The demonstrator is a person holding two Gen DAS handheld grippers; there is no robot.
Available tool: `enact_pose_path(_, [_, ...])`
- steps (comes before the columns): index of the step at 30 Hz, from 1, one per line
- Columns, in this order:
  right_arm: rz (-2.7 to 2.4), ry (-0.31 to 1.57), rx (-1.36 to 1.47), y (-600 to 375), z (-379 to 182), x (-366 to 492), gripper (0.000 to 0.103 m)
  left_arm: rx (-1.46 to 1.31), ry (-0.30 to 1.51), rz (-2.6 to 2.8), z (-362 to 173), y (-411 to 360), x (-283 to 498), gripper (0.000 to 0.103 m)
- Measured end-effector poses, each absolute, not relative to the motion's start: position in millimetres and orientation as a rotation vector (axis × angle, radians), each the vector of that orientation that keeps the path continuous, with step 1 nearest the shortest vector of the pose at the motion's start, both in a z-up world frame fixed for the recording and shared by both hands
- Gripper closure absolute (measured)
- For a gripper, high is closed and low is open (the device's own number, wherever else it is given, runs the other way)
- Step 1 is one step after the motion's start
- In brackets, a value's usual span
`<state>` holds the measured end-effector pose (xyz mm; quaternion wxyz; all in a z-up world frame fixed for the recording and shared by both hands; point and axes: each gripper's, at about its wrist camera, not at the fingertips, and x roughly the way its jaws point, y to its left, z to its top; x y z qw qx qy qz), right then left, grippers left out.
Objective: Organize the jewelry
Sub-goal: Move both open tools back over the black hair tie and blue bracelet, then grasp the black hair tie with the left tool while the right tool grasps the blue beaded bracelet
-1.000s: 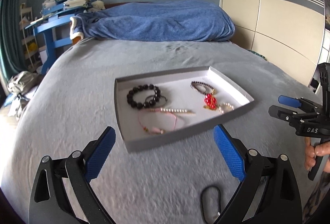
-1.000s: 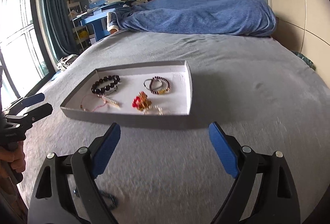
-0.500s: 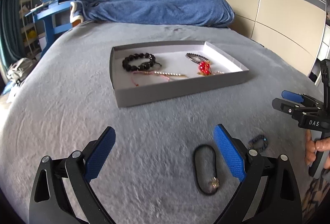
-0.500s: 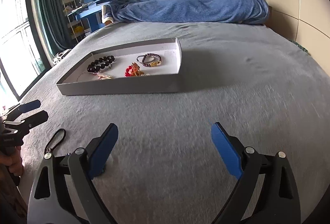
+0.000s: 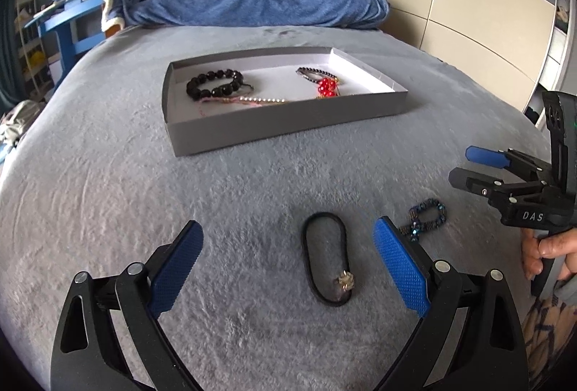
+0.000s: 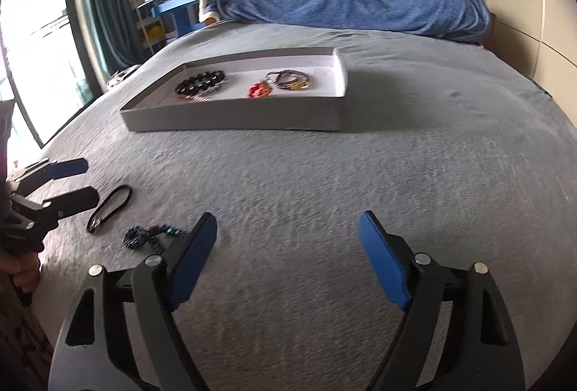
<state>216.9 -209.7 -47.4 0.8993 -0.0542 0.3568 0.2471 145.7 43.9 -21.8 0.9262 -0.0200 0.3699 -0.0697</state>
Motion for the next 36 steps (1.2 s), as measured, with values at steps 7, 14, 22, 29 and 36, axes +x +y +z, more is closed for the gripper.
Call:
enact_pose_path(7, [0.546,0.741,-0.127,-202.4,-48.3,211.4,0.029,-0.026,0.793,-0.147,-25.7,41.0,146.2,0.021])
enact_pose_path(14, [0.588,0.754,-0.135,-193.5,-50.3,202.4,0.029,-0.001,0.837,-0.129,-31.4,37.0,149.5,0.031])
enact_pose_path(22, [0.636,0.765,-0.152,-183.6,-52.8,195.4,0.029,0.005,0.859,-0.133,-36.1,36.5,150.0,0.067])
enact_pose_path(29, [0.677,0.790,-0.193,-170.2,-55.5,193.7,0.030,-0.030,0.847,-0.137,-36.2,41.2,148.3,0.076])
enact_pose_path(36, [0.739,0.823,-0.278,-143.9,-61.2,194.2,0.052,-0.048,0.845,-0.148,-35.8,42.3,147.5,0.076])
